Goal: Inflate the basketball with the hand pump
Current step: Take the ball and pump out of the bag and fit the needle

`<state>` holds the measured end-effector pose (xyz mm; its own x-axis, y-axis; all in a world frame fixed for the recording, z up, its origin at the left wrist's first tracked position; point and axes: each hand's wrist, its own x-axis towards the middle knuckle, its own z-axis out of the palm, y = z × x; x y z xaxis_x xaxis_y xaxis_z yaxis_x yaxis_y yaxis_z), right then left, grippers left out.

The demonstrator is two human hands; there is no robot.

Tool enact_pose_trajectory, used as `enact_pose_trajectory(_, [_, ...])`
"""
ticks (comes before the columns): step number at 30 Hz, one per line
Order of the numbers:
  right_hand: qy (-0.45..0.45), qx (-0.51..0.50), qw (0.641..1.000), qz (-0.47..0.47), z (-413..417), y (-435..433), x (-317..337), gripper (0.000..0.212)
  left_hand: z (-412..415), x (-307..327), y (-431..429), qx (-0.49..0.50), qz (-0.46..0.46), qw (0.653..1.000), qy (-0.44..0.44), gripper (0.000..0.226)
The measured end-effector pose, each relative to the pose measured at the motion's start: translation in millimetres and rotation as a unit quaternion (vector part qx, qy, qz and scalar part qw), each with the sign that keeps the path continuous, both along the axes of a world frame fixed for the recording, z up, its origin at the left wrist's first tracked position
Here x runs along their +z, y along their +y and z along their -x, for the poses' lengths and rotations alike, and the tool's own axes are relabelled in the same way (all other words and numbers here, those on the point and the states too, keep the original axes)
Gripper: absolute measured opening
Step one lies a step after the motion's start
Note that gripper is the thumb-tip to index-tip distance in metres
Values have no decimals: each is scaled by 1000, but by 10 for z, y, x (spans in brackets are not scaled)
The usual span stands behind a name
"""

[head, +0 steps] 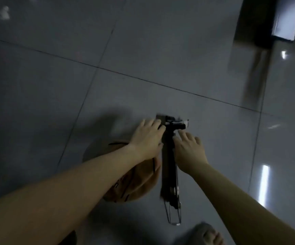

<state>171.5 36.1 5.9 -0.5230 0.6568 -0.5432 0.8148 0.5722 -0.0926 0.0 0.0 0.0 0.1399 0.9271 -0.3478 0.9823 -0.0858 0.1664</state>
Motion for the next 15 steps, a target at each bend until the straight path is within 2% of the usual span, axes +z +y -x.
enact_pose_trajectory(3, [-41, 36, 999, -1, 65, 57, -307, 67, 6, -397, 209, 35, 8, 999, 7, 61])
enact_pose_trajectory(8, [-82, 90, 990, -70, 65, 176, -575, 81, -95, -842, 686, -63, -15, 995, 78, 73])
enact_pose_trajectory(12, [-90, 141, 984, -57, -20, 260, -708, 77, -244, -1055, 877, 7, 51, 998, -31, 45])
enact_pose_trajectory(15, [-114, 173, 977, -58, -104, 232, -806, 74, -236, -1182, 908, 32, 22, 998, -43, 34])
